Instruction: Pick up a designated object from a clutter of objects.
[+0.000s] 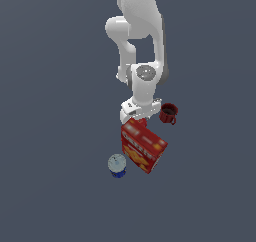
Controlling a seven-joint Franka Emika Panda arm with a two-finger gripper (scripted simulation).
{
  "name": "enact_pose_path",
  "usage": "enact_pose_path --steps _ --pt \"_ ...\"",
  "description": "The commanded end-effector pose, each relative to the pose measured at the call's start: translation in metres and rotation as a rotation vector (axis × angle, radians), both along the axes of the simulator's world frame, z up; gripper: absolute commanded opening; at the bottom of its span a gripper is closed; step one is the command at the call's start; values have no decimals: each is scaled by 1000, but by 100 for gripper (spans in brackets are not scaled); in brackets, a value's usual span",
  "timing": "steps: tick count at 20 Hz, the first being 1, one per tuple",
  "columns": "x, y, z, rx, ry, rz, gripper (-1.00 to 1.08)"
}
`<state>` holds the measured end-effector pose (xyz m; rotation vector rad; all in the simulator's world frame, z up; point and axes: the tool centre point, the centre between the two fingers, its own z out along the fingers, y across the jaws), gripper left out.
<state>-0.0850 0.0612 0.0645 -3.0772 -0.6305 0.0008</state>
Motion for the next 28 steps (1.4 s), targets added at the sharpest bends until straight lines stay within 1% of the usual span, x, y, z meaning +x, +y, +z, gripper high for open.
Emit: enact_pose_path --steps 1,7,8,21,28 --pt "0 0 -10 0 0 1 100" --pt "0 0 -18 0 -1 1 100" --pt "0 0 -18 0 -1 1 -100" --pt "0 -2 -15 -1 -2 1 -100" --pt "5 -10 7 -1 -2 1 -100"
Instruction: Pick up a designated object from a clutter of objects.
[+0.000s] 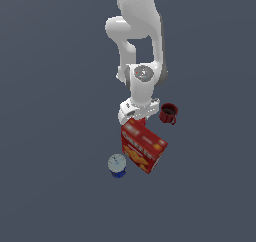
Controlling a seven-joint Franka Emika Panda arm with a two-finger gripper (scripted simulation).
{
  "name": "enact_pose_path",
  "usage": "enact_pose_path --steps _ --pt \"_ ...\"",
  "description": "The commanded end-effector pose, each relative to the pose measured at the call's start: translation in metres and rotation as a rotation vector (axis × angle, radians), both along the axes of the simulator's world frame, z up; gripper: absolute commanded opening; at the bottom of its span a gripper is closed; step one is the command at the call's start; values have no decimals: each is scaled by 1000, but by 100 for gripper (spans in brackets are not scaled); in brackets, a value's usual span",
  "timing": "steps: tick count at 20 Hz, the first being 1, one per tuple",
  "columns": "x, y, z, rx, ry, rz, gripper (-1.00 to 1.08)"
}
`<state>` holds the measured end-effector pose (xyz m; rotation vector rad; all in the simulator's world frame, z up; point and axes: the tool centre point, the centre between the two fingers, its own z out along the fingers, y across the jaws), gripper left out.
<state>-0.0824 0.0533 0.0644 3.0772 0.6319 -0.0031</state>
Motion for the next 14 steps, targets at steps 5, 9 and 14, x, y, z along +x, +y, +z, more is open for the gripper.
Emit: enact_pose_path --steps 5,9,14 --pt "8 -14 37 1 -3 0 -100" --pt "15 -26 69 3 -2 1 -100" --pt "25 -44 114 3 -2 1 -100"
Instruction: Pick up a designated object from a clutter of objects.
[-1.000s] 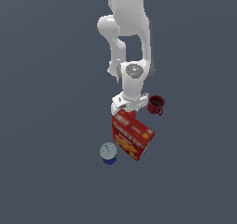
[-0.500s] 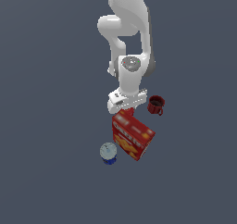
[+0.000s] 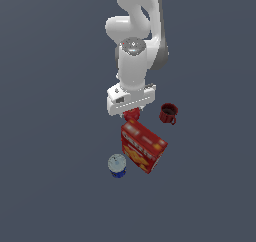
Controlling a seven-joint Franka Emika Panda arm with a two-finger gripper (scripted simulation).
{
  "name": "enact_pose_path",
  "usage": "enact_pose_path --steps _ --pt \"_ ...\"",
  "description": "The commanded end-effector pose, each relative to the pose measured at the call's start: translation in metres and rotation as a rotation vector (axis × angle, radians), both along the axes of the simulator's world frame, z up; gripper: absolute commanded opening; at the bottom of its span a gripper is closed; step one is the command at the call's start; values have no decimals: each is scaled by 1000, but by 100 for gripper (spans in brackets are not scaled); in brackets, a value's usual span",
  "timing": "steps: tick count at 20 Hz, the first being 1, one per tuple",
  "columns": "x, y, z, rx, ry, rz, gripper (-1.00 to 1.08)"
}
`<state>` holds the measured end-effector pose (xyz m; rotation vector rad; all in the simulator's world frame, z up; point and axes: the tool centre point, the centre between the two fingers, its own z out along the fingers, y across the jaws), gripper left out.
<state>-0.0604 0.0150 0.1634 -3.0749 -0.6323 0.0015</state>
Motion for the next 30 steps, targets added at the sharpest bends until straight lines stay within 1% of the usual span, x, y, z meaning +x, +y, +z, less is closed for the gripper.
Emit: enact_pose_path --steps 1,11,17,23,30 --pt "5 -9 24 1 -2 0 -100" --pt "27 -46 117 0 -2 0 -100" --pt "39 -63 161 -1 -1 0 -100" --pt "48 -74 187 -2 -1 -1 -100" --pt "51 -78 197 -2 -1 -1 -100"
